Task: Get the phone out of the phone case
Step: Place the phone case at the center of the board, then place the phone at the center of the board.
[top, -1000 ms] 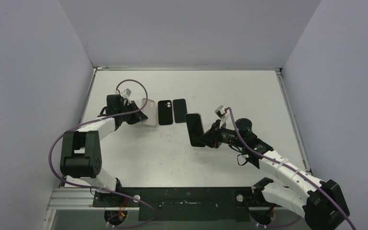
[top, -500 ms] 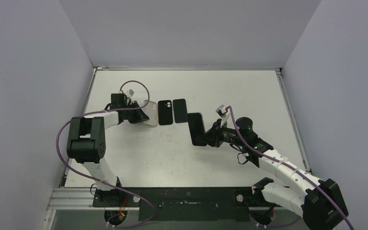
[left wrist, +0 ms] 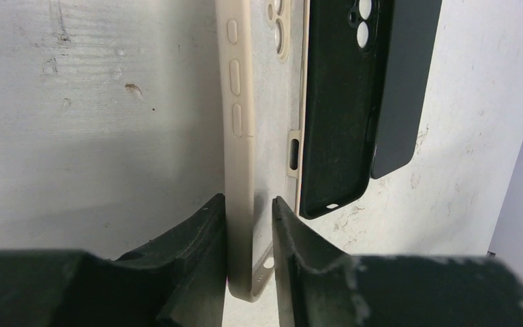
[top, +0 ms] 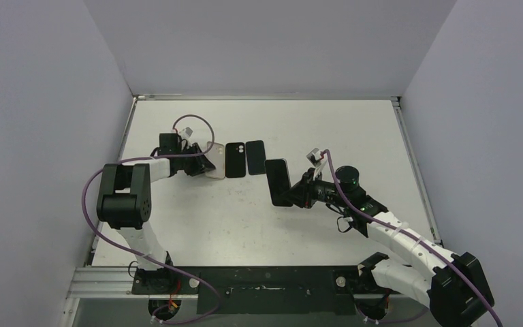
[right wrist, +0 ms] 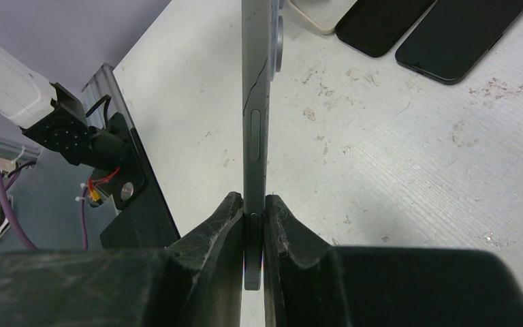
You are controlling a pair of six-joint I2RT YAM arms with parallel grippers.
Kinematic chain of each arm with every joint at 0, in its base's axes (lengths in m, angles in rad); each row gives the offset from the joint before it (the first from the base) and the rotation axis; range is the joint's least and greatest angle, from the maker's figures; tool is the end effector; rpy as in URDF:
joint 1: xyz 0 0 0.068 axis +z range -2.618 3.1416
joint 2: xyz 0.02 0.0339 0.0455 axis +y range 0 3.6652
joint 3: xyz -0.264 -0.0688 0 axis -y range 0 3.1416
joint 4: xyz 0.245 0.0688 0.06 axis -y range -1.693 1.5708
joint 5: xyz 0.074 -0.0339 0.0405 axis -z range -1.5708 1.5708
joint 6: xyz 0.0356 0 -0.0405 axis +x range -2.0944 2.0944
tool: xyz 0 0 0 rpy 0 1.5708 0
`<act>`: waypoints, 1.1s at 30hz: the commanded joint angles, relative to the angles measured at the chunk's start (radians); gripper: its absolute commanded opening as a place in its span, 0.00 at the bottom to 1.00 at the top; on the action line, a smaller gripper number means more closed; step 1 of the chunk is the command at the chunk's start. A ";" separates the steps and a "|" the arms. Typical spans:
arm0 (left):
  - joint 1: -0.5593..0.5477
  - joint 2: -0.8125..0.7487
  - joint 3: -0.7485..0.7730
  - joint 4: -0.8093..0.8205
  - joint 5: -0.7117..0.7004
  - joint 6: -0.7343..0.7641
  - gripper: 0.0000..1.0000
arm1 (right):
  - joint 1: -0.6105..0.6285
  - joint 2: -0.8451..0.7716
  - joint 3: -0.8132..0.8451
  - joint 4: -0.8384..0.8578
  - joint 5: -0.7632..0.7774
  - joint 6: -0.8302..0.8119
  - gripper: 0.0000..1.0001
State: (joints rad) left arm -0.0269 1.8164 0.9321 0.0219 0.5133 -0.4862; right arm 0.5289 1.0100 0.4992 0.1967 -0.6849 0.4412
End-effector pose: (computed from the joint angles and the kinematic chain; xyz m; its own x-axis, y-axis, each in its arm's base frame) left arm 0.3536 -0.0270 0.1384 -0.8313 -0.3848 -0.4010 -0.0516 0.7718 -0.6337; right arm 0.1779 0.1301 0.2382 -0.6299 0.0149 -0.7765 -0.7092 0.3967 0.5829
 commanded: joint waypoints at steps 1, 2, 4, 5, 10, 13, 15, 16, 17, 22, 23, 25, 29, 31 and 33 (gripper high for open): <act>-0.005 -0.013 0.008 0.043 -0.003 0.007 0.31 | -0.011 -0.008 0.019 0.106 -0.014 0.005 0.00; -0.005 -0.016 0.008 0.039 -0.013 0.007 0.35 | -0.012 -0.008 0.021 0.102 -0.011 0.005 0.00; -0.004 -0.019 0.016 0.022 -0.029 0.018 0.44 | -0.016 -0.005 0.026 0.093 0.000 0.005 0.00; -0.004 -0.023 0.023 0.008 -0.041 0.026 0.48 | -0.019 -0.001 0.030 0.086 0.007 0.005 0.00; -0.004 -0.080 0.040 -0.083 -0.136 0.050 0.70 | -0.047 0.056 0.061 0.051 0.024 0.013 0.00; -0.005 -0.130 0.054 -0.150 -0.202 0.083 0.77 | -0.074 0.102 0.088 0.032 0.023 0.016 0.00; -0.005 -0.177 0.068 -0.203 -0.247 0.109 0.78 | -0.093 0.132 0.109 0.010 0.023 0.018 0.00; -0.006 -0.217 0.068 -0.218 -0.267 0.118 0.79 | -0.106 0.147 0.118 0.004 0.022 0.020 0.00; -0.007 -0.250 0.063 -0.228 -0.286 0.128 0.80 | -0.118 0.160 0.125 0.002 0.019 0.022 0.00; -0.021 -0.422 0.033 -0.262 -0.341 0.156 0.82 | -0.192 0.285 0.181 -0.001 -0.023 0.040 0.00; -0.026 -0.460 0.021 -0.262 -0.340 0.158 0.83 | -0.202 0.314 0.200 0.000 -0.027 0.043 0.00; -0.037 -0.529 -0.012 -0.261 -0.334 0.163 0.83 | -0.216 0.374 0.234 0.011 -0.031 0.047 0.00; -0.126 -0.659 -0.055 -0.271 -0.383 0.190 0.89 | -0.237 0.493 0.285 0.065 -0.037 0.071 0.00; -0.190 -0.728 -0.052 -0.296 -0.451 0.216 0.92 | -0.250 0.554 0.319 0.074 -0.047 0.076 0.00; -0.244 -0.790 -0.057 -0.317 -0.532 0.239 0.94 | -0.257 0.623 0.372 0.063 -0.050 0.071 0.00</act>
State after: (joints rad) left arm -0.1837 1.1355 0.8768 -0.2577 0.1230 -0.3126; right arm 0.2874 1.5581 0.7609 0.1661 -0.6945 0.4999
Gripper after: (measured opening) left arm 0.920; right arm 0.130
